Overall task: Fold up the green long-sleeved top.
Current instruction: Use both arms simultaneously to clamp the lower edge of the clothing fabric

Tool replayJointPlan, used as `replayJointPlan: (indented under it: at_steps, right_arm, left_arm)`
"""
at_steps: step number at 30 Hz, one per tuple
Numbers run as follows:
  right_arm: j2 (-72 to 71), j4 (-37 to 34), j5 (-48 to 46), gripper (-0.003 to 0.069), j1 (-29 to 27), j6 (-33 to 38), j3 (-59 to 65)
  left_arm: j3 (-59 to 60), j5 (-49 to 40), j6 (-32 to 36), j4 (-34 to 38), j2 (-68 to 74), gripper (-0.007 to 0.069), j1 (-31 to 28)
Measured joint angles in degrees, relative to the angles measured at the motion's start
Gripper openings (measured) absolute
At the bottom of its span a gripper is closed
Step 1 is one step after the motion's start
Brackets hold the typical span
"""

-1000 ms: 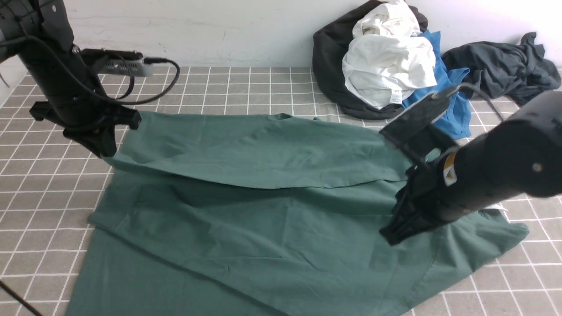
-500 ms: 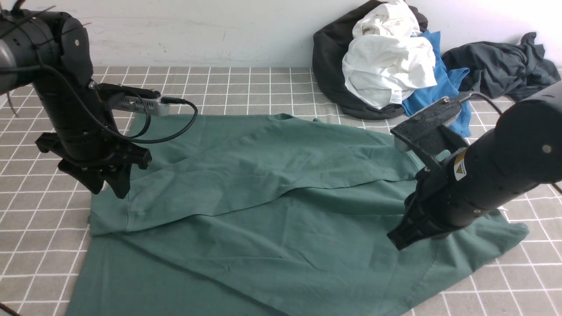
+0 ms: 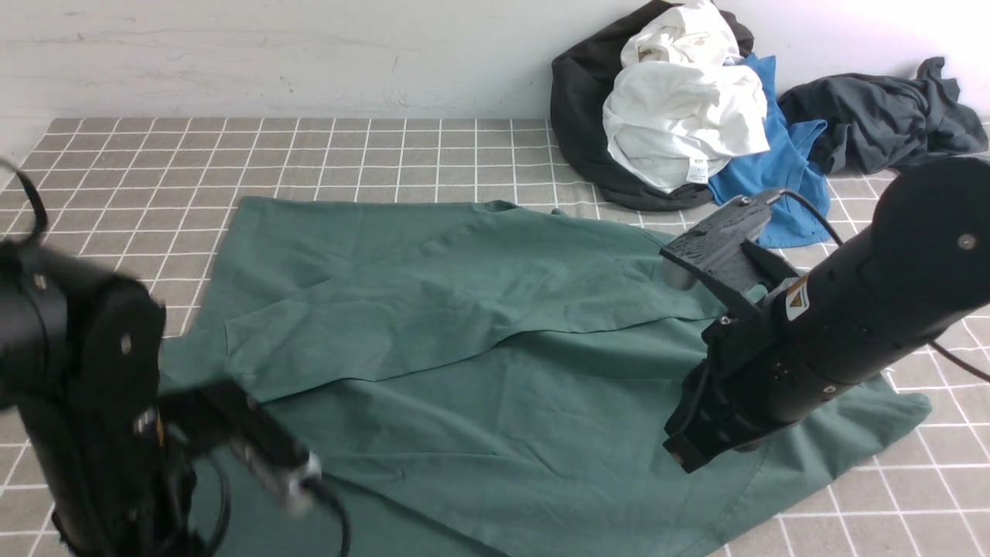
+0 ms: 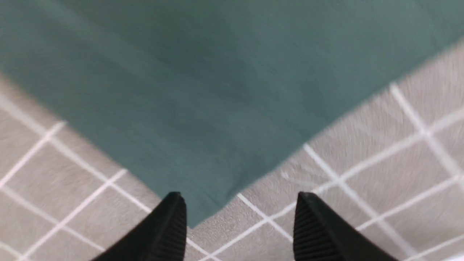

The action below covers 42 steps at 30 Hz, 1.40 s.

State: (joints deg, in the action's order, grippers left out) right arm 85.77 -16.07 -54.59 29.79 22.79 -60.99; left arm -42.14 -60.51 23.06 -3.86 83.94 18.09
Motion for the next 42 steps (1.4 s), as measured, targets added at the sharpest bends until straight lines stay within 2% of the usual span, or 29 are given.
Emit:
replayJointPlan:
  at_steps: [3, 6, 8, 14, 19, 22, 27, 31, 33, 37, 39, 42]
  right_arm:
    - [0.00, -1.43, -0.31, -0.0014, 0.00, 1.38, -0.01]
    - [0.00, -2.63, -0.66, -0.0014, 0.00, 2.47, -0.01]
    - [0.00, -2.93, -0.66, -0.0014, 0.00, 2.66, -0.01]
    - [0.00, -2.93, -0.71, -0.0014, 0.00, 2.90, -0.01]
    - [0.00, -2.93, -0.71, -0.0014, 0.00, 2.92, -0.01]
    - [0.00, -2.93, -0.71, -0.0014, 0.00, 2.97, -0.01]
    - [0.00, -3.12, -0.71, -0.0014, 0.00, 3.14, -0.06]
    - [0.00, -3.18, -0.71, -0.0014, 0.00, 3.14, -0.06]
    - [0.00, -3.18, -0.71, -0.0014, 0.00, 3.14, -0.06]
    - [0.00, -3.18, -0.71, -0.0014, 0.00, 3.14, -0.06]
    - [0.00, -3.18, -0.66, -0.0014, 0.00, 3.14, -0.06]
    - [0.00, -3.18, -0.37, -0.0014, 0.00, 3.22, -0.06]
  left_arm:
    - [5.00, 4.02, 3.42, -2.86, -0.22, 0.0374, 2.14]
    - [8.77, 12.28, 3.77, -6.91, -0.22, 0.0374, 2.70]
    - [9.73, 14.77, 3.77, -8.35, -0.22, 0.0370, 2.77]
    - [10.24, 12.89, 3.77, -9.57, 0.22, 0.0300, 2.77]
    - [10.24, 12.41, 3.77, -9.11, 0.22, 0.0283, 2.77]
    - [10.24, 12.70, 3.77, -8.90, 0.22, 0.0293, 2.77]
    - [10.24, 14.49, 4.49, -8.80, 2.21, 0.0374, 2.77]
    - [9.19, 13.57, 6.63, -8.81, 4.40, 0.0384, 2.81]
    - [8.54, 12.62, 7.03, -9.20, 5.40, 0.0360, 2.93]
    - [8.47, 12.12, 5.35, -9.30, 5.02, 0.0262, 3.25]
    - [9.43, 13.74, 3.28, -11.37, 3.01, 0.0152, 3.25]
    - [9.65, 14.60, 2.50, -13.01, -1.08, 0.0080, 3.19]
